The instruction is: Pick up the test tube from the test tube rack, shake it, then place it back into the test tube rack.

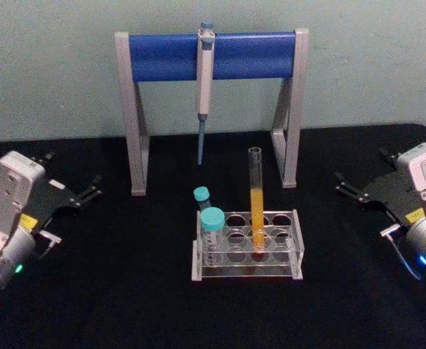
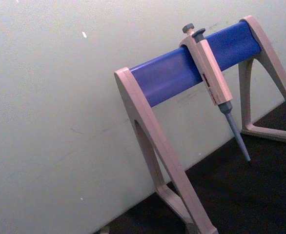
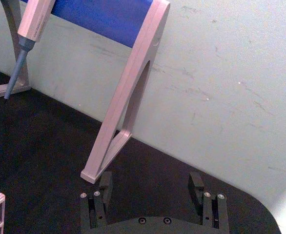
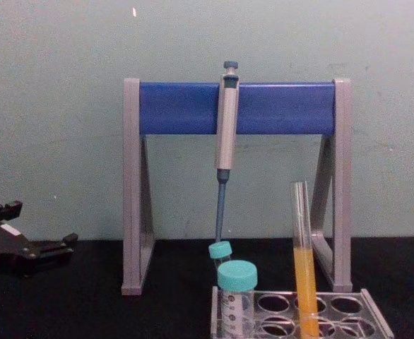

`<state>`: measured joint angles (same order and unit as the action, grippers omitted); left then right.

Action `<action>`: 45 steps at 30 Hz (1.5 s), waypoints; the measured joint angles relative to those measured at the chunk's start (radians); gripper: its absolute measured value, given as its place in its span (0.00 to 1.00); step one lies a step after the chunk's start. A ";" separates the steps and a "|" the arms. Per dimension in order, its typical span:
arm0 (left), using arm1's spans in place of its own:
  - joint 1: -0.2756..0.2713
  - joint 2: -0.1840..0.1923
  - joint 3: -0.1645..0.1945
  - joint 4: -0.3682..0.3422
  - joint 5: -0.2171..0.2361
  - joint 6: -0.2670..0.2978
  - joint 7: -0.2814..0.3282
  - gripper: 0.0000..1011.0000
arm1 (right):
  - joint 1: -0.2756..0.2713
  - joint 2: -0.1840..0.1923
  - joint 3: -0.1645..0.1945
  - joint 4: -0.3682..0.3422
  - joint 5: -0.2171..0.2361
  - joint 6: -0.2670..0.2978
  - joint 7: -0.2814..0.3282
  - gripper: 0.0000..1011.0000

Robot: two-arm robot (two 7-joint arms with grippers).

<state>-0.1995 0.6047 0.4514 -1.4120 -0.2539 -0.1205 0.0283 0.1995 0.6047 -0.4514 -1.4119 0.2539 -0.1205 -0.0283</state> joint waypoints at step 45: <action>0.000 0.000 0.000 0.000 0.000 0.000 0.000 0.99 | -0.039 0.003 0.036 -0.043 0.025 0.021 0.054 0.99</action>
<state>-0.1995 0.6047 0.4514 -1.4120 -0.2539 -0.1205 0.0283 0.1609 0.6072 -0.4154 -1.4553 0.2786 -0.0996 0.0261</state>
